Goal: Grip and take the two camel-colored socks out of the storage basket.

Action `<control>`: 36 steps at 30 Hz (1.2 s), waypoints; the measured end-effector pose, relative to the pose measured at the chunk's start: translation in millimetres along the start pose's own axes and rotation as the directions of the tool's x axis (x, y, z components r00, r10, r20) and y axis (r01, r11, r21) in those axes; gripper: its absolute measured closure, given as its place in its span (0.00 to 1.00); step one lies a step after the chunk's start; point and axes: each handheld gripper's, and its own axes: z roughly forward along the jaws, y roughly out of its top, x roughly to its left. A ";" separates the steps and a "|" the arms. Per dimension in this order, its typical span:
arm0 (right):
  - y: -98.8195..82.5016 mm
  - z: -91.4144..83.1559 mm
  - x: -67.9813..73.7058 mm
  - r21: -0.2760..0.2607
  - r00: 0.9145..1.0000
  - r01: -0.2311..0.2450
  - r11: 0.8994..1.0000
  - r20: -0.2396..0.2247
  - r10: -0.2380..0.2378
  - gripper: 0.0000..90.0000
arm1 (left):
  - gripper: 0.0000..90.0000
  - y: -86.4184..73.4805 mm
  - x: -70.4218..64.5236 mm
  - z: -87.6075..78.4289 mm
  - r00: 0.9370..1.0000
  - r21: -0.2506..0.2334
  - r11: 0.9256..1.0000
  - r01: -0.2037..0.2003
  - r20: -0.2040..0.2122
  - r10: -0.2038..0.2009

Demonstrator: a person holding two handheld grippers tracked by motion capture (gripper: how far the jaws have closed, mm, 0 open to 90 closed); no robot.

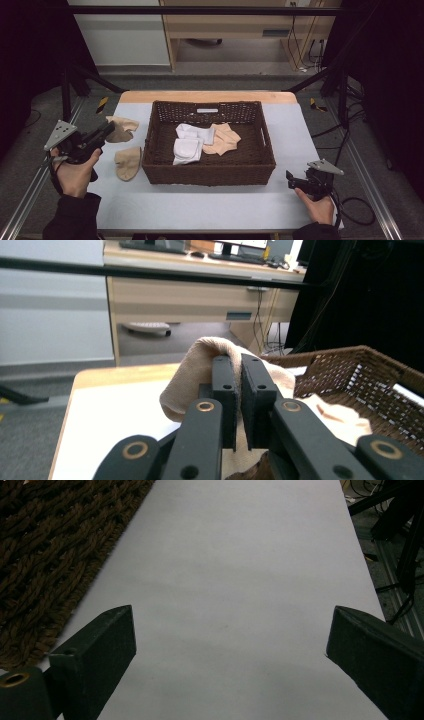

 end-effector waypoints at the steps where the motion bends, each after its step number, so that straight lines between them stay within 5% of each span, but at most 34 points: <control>1: 0.0 0.0 0.0 0.000 1.000 0.000 1.000 0.000 0.000 0.07 | 0.95 -3.5 2.4 -0.3 1.000 0.006 1.000 0.003 -0.005 -0.003; 14: -0.6 -1.0 0.5 -0.004 1.000 0.003 1.000 -0.007 -0.003 0.07 | 0.95 -48.4 19.7 12.4 0.997 0.148 0.989 0.021 -0.075 -0.010; 25: -0.8 -1.2 1.4 -0.001 1.000 0.011 1.000 -0.011 -0.011 0.07 | 0.94 -82.1 24.2 28.8 0.996 0.303 0.953 0.009 -0.092 0.019; 33: -0.9 -1.1 1.8 0.003 1.000 0.011 1.000 -0.014 -0.011 0.07 | 0.93 -96.5 27.1 33.1 0.995 0.370 0.929 0.006 -0.097 0.032; 36: -1.0 -1.1 1.8 0.004 1.000 0.011 1.000 -0.015 -0.011 0.07 | 0.84 -99.5 27.3 33.5 0.994 0.378 0.926 -0.004 -0.097 0.044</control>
